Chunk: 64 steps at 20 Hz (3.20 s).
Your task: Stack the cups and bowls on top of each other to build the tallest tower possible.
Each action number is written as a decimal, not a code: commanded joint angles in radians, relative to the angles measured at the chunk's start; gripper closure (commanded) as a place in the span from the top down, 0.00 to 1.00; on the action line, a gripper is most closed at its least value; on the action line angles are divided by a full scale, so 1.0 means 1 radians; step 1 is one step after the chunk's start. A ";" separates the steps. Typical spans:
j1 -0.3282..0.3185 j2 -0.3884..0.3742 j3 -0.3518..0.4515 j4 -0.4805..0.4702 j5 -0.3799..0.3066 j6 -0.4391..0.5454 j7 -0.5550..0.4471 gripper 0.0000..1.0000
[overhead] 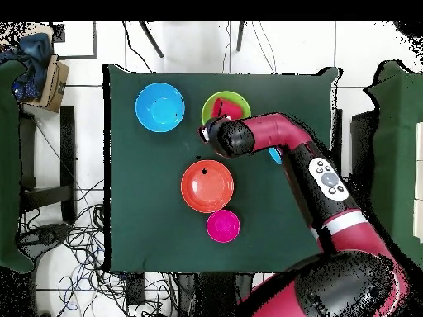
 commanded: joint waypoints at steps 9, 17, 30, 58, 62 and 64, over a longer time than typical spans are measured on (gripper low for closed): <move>0.005 -0.059 -0.033 0.137 0.101 0.197 -0.183 0.00; -0.007 -0.080 -0.022 0.109 0.172 0.342 -0.245 0.00; 0.046 -0.100 0.009 -0.023 0.260 0.493 -0.181 0.00; 0.318 0.086 -0.153 -0.448 0.175 0.370 0.002 1.00; 0.333 0.076 -0.189 -0.455 0.123 0.352 -0.025 1.00; 0.342 0.071 -0.204 -0.461 0.101 0.347 -0.029 1.00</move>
